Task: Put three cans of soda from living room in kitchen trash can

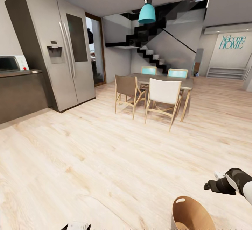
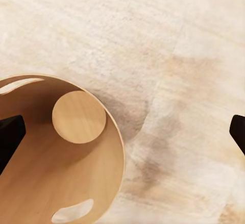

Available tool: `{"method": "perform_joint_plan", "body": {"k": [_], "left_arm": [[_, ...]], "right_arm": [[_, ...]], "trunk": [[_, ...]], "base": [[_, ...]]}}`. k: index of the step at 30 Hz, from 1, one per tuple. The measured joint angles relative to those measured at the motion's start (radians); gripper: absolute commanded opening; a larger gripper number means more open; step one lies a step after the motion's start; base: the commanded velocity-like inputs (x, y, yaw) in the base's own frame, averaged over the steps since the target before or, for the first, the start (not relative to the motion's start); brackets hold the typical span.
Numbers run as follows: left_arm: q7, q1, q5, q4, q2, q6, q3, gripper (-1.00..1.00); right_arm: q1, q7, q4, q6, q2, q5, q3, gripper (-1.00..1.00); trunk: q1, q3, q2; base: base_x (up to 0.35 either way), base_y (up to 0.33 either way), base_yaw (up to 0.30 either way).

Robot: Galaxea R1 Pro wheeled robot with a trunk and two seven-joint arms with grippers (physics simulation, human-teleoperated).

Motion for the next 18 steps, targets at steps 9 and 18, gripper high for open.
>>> {"method": "perform_joint_plan", "body": {"k": [9,18], "left_arm": [[0.0,0.0,0.0,0.0,0.0,0.0,0.0,1.0],[0.0,0.0,0.0,0.0,0.0,0.0,-0.001,1.0]], "right_arm": [[0.001,0.0,0.003,-0.003,0.0,0.0,0.0,1.0],[0.006,0.0,0.004,-0.003,0.008,0.001,-0.001,1.0]], "trunk": [[0.035,-0.042,-0.063],[0.069,-0.084,-0.126]], "base": [[0.0,0.0,0.0],[0.0,0.0,0.0]]}}
